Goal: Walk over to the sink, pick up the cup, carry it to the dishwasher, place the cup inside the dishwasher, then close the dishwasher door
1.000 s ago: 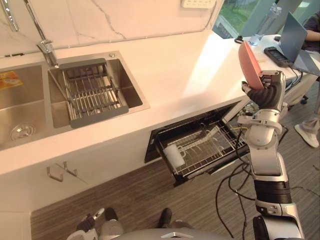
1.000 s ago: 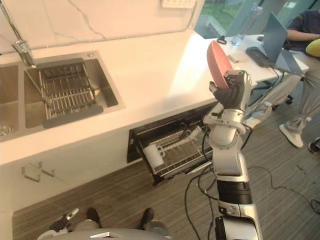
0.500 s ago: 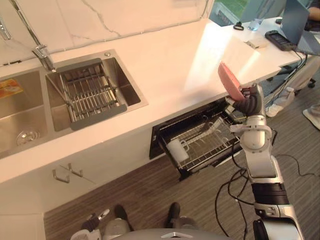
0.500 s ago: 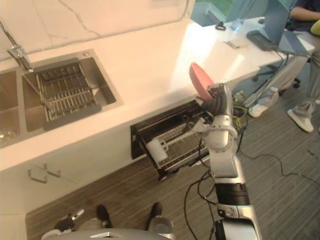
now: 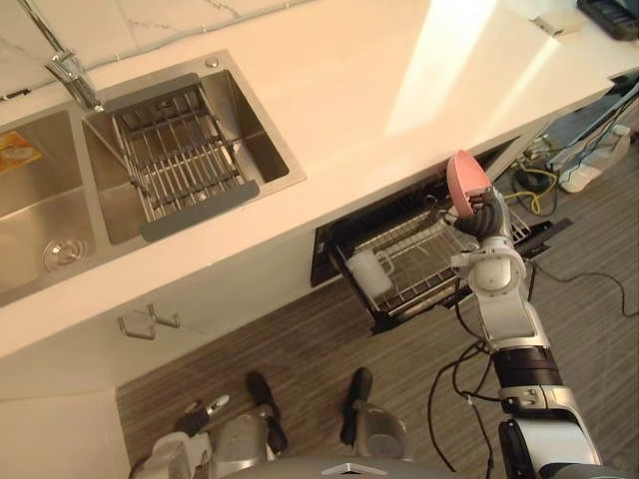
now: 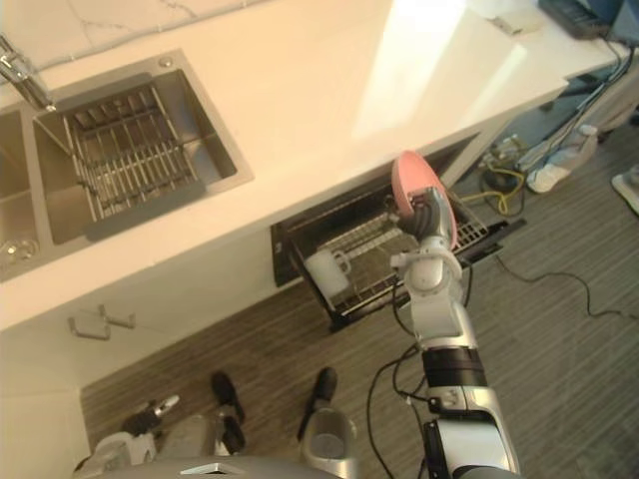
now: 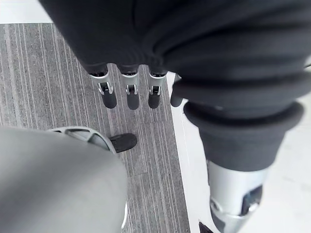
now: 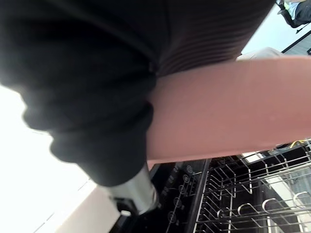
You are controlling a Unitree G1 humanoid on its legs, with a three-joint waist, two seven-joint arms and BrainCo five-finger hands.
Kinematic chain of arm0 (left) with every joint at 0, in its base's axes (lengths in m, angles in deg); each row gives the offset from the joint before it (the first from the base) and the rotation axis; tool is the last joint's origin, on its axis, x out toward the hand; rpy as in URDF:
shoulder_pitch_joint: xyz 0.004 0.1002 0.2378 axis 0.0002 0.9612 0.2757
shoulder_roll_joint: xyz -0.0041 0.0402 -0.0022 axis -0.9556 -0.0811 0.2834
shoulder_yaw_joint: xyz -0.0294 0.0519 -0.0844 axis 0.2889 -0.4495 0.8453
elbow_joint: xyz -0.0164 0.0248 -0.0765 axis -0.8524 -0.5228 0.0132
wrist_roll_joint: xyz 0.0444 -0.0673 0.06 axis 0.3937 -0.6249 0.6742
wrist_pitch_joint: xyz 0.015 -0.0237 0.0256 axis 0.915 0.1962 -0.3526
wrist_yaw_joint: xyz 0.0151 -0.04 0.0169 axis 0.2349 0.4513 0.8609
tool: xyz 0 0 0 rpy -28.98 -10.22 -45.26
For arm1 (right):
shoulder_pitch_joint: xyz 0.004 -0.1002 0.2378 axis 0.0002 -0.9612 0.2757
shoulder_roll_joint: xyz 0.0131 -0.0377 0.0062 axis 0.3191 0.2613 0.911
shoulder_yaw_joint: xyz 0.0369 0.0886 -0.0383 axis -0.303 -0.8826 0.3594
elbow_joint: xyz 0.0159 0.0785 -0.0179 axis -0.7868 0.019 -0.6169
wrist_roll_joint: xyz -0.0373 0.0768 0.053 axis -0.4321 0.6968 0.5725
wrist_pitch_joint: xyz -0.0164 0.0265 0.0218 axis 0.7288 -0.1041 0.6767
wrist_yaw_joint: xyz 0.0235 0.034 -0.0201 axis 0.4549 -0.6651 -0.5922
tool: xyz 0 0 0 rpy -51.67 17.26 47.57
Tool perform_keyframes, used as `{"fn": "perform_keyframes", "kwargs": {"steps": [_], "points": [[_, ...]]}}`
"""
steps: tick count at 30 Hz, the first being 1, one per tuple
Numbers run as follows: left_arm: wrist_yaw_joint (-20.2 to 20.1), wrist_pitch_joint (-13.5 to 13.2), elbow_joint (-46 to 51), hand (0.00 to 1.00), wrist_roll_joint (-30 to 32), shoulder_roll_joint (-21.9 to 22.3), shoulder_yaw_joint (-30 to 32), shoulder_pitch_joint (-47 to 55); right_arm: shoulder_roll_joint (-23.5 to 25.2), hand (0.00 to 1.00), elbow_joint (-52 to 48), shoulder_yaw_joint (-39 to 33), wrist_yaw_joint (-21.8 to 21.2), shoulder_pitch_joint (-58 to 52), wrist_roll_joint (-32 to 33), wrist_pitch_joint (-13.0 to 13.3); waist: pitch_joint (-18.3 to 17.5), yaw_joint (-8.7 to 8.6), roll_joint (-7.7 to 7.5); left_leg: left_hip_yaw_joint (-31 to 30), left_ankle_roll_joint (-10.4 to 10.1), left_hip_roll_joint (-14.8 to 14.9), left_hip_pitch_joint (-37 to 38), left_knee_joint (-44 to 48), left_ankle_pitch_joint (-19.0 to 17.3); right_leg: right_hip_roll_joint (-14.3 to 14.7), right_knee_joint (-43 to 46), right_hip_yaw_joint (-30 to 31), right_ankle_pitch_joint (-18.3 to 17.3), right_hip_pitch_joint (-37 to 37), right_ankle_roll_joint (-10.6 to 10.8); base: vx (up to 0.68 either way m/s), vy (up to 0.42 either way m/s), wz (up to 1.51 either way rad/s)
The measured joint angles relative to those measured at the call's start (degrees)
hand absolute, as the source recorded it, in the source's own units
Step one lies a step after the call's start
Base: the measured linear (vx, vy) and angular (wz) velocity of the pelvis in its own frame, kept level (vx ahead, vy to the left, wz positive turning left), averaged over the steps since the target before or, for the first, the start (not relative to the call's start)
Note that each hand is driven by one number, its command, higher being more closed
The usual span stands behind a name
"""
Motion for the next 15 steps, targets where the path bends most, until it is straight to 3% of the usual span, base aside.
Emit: {"fn": "perform_keyframes", "kwargs": {"steps": [15], "points": [[-0.5,0.0,0.5,0.00,-1.2,2.6,-2.1,-2.2,0.0,1.00,4.5,-0.8,1.5,2.6,-0.3,-3.6,2.4,-1.47,2.33,-1.4,0.3,-0.5,-1.1,-0.1,0.0,-0.9,2.9,0.8,-1.2,-2.5,0.1,0.00,0.000,0.00]]}}
